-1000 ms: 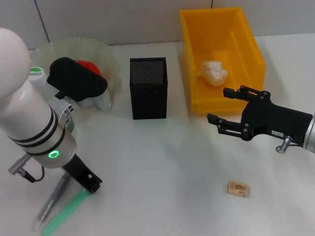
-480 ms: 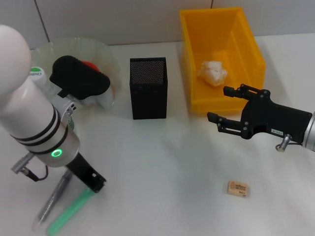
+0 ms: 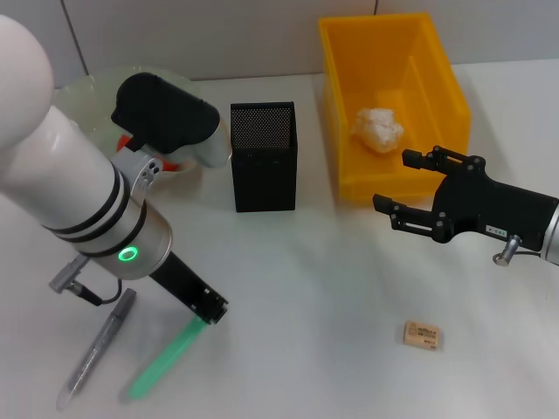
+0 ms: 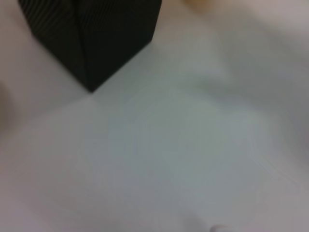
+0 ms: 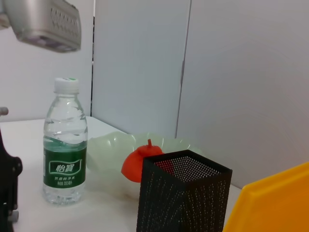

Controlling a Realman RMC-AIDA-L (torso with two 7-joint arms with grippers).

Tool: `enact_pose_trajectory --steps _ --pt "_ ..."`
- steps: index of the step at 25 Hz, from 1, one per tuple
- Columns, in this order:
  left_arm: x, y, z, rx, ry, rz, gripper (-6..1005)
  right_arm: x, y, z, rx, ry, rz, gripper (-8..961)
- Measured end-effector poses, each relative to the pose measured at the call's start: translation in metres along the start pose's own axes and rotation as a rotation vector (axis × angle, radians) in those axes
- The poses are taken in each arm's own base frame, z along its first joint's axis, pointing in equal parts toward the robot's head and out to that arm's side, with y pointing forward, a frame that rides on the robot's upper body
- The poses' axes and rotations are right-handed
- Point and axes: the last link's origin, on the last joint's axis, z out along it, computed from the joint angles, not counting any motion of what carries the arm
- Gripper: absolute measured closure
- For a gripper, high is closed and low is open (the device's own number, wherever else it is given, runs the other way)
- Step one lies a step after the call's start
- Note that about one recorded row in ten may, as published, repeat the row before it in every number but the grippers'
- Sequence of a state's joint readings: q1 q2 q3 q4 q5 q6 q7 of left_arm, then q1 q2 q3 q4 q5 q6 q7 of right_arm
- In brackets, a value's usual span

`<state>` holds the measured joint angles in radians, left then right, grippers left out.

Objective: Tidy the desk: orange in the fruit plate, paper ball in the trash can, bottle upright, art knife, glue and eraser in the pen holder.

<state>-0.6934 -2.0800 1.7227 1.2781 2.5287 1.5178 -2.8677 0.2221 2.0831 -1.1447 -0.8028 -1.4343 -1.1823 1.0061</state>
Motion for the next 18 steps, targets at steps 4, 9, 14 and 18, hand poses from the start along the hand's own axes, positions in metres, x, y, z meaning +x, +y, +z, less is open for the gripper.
enact_pose_trajectory --steps 4,9,14,18 --pt "0.01 0.004 -0.007 -0.003 0.058 0.018 799 0.0 0.0 0.0 0.002 0.0 0.002 184" --pt "0.019 0.004 -0.015 0.008 0.122 0.025 800 0.002 -0.002 -0.003 0.016 0.001 0.009 184" --pt "0.028 0.003 -0.022 0.0 0.187 0.024 798 0.004 -0.003 -0.007 0.029 0.003 0.019 185" --pt "0.035 0.005 -0.028 -0.012 0.235 0.035 799 0.006 -0.004 -0.008 0.035 0.006 0.028 185"
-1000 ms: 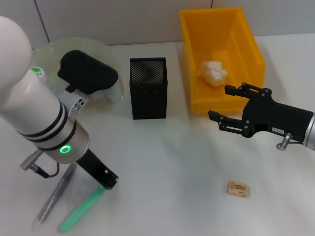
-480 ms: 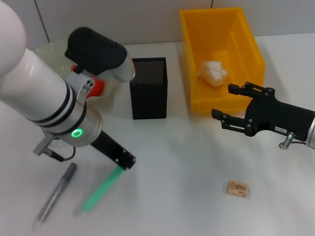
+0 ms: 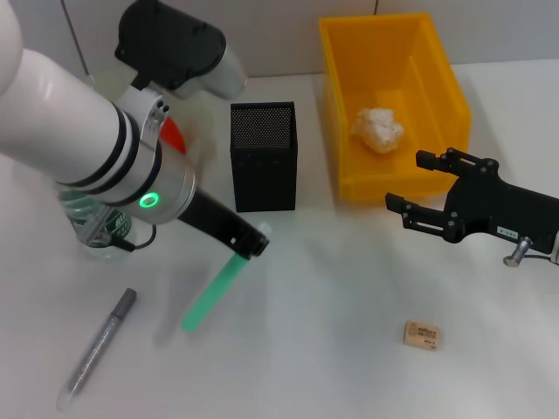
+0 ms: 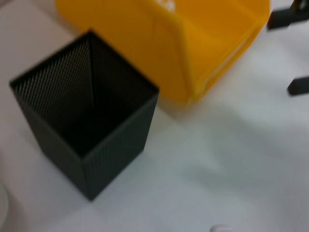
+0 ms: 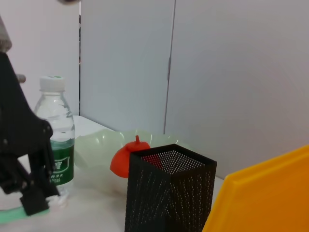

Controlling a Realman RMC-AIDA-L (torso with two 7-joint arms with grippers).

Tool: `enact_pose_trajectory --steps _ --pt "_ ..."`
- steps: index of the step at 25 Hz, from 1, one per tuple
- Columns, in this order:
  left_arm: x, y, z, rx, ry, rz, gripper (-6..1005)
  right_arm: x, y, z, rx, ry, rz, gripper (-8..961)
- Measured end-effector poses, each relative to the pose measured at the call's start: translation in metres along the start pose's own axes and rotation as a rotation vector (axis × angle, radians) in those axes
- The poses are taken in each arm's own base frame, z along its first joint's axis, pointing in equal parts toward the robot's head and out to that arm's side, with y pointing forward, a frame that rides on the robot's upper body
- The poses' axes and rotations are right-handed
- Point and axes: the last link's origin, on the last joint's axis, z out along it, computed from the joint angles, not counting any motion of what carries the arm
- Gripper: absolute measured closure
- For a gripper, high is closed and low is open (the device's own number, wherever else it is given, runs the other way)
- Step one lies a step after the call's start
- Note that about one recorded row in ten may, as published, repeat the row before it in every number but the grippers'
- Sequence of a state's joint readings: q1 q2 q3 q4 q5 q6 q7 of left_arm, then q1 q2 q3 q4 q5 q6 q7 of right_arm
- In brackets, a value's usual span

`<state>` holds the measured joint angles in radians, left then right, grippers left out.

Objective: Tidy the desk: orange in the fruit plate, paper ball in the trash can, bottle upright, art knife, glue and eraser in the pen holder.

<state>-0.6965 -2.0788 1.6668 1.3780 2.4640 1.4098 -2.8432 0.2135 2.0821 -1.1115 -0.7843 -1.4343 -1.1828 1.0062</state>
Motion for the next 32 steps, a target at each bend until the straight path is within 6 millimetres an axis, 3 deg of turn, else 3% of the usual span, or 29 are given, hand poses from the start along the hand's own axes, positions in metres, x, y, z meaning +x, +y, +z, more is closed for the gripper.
enact_pose_trajectory --steps 8,32 --pt "0.018 -0.001 -0.018 0.033 0.147 0.018 795 0.002 -0.003 -0.003 0.017 0.002 0.011 184" --pt "0.062 -0.007 -0.043 0.115 0.477 0.074 757 0.005 -0.005 0.0 0.033 0.015 0.024 185"
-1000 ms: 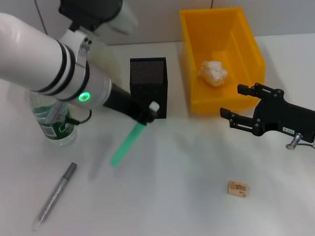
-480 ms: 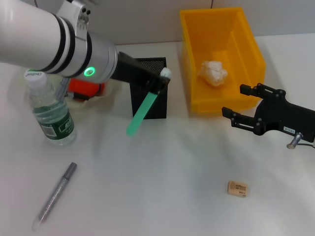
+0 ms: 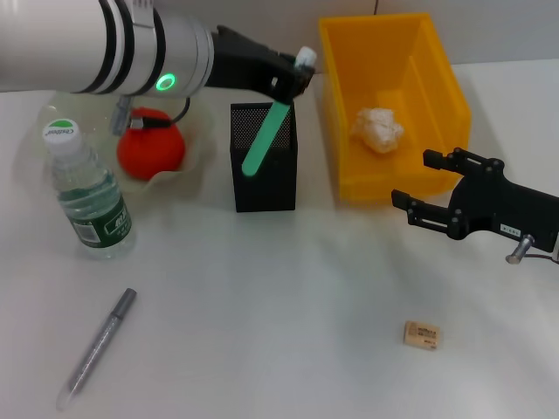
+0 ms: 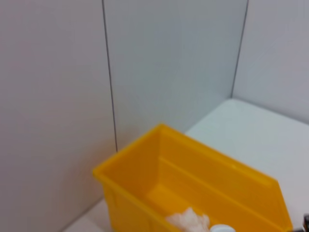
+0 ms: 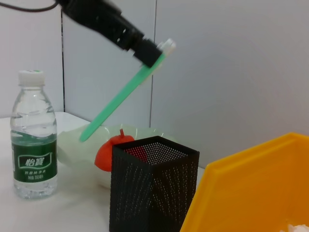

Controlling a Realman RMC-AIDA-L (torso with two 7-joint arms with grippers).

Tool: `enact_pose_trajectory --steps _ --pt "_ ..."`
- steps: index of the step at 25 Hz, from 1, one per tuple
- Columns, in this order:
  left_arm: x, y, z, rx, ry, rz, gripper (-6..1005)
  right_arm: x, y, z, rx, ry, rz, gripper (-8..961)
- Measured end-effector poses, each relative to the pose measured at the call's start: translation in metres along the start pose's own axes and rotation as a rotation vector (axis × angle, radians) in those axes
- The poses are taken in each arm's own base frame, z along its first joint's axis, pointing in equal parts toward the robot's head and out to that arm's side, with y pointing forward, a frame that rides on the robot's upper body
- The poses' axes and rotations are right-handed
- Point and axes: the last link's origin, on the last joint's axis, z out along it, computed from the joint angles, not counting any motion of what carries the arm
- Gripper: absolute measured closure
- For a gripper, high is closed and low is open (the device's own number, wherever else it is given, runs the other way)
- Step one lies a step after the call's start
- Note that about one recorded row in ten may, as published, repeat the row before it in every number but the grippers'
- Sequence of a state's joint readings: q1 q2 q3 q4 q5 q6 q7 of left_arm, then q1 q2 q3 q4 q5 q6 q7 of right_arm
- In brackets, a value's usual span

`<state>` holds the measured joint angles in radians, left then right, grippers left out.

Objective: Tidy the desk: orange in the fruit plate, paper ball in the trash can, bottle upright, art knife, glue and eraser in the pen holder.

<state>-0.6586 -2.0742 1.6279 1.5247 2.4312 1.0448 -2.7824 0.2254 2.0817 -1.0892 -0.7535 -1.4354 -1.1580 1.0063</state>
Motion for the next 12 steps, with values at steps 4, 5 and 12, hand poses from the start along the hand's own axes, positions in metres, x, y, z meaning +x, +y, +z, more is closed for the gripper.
enact_pose_trajectory --steps 4,5,12 --pt "0.0049 -0.0028 0.0011 0.016 0.045 0.012 750 0.0001 0.0004 0.0003 0.0 0.0 0.001 185" --pt "0.0056 -0.0028 0.0016 0.017 0.055 0.016 749 0.0001 0.0005 0.0004 0.0 -0.001 0.001 185" --pt "0.0093 -0.0033 0.0063 -0.001 0.127 0.011 737 -0.0004 0.0004 0.0009 -0.001 -0.002 0.0 185"
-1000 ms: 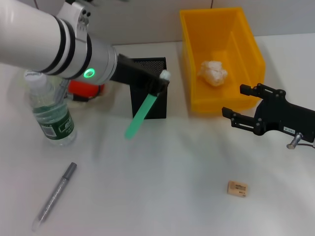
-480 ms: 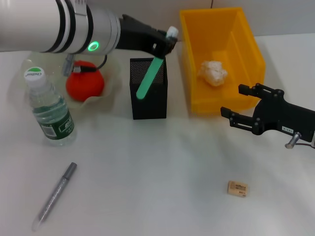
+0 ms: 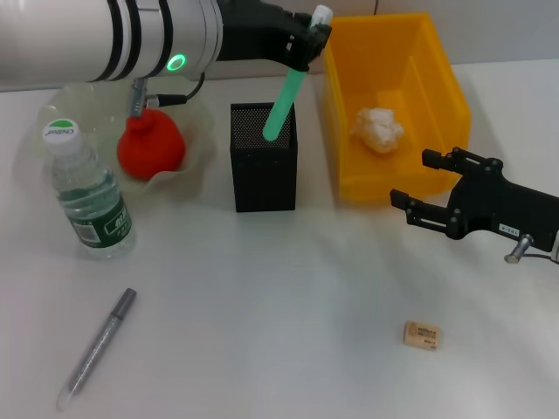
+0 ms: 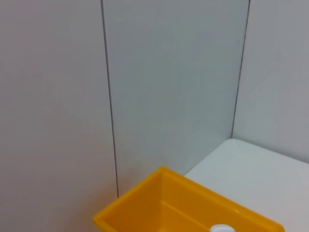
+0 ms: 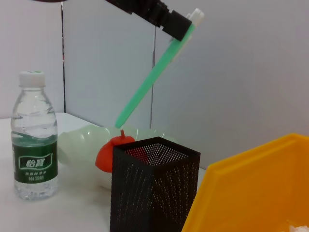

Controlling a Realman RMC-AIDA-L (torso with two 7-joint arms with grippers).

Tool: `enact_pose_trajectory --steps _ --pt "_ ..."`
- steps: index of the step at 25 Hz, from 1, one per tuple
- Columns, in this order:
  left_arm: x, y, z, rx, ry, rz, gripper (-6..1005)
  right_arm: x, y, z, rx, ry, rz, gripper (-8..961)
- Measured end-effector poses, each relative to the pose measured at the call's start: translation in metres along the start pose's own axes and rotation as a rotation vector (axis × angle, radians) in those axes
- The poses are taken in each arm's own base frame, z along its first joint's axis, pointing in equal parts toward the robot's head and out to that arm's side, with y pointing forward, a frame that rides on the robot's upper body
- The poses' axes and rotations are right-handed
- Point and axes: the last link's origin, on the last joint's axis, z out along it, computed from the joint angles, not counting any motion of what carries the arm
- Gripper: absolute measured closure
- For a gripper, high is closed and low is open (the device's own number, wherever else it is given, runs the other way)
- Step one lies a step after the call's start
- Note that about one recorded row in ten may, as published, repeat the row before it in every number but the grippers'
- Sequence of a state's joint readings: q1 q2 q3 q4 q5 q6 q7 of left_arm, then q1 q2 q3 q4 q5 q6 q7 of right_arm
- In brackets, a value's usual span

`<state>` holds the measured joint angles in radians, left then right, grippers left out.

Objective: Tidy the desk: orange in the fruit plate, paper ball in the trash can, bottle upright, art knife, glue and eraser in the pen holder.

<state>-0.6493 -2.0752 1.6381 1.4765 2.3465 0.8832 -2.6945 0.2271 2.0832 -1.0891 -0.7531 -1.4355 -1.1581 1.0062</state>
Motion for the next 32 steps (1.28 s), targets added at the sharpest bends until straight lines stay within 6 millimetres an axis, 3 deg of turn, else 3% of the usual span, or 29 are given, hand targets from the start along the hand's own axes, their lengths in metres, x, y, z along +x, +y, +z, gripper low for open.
enact_pose_trajectory --steps 25,32 --pt "-0.021 -0.024 0.026 0.056 0.084 0.015 697 0.001 0.0 0.0 0.0 0.001 0.008 184" --pt "-0.039 -0.035 0.039 0.086 0.089 -0.026 686 0.0 0.0 0.0 -0.003 0.0 0.005 184"
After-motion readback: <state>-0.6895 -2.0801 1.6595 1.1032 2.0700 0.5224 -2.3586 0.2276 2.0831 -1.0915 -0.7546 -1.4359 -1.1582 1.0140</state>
